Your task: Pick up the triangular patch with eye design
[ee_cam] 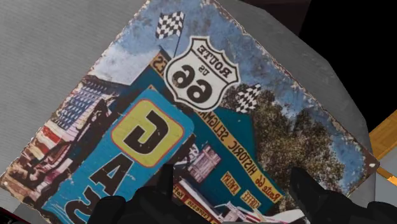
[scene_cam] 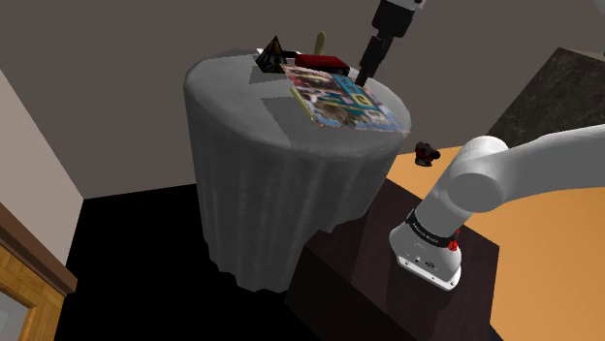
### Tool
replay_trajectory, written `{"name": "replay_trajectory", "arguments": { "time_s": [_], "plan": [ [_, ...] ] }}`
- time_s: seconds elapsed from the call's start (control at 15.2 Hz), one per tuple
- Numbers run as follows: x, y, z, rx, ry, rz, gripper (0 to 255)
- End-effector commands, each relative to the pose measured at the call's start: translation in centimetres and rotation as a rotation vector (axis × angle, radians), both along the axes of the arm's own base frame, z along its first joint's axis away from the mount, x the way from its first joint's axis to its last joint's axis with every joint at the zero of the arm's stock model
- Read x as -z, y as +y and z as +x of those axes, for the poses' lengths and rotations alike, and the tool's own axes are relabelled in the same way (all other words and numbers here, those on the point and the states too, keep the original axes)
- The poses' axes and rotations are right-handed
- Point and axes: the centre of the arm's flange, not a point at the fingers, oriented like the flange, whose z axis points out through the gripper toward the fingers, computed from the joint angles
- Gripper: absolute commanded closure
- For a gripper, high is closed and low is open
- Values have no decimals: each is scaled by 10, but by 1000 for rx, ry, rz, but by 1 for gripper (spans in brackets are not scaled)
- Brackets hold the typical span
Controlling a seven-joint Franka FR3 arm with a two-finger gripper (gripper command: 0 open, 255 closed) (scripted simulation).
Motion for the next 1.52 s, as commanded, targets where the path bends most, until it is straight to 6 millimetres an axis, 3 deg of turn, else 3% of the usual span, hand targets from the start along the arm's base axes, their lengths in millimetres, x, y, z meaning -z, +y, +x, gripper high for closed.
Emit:
{"name": "replay_trajectory", "arguments": {
  "time_s": [0.0,0.73,1.45],
  "plan": [
    [0,0,0,0,0,0,0],
    [29,21,109,287,-213,-13,0],
    [34,9,222,574,-427,-25,0]
  ]
}}
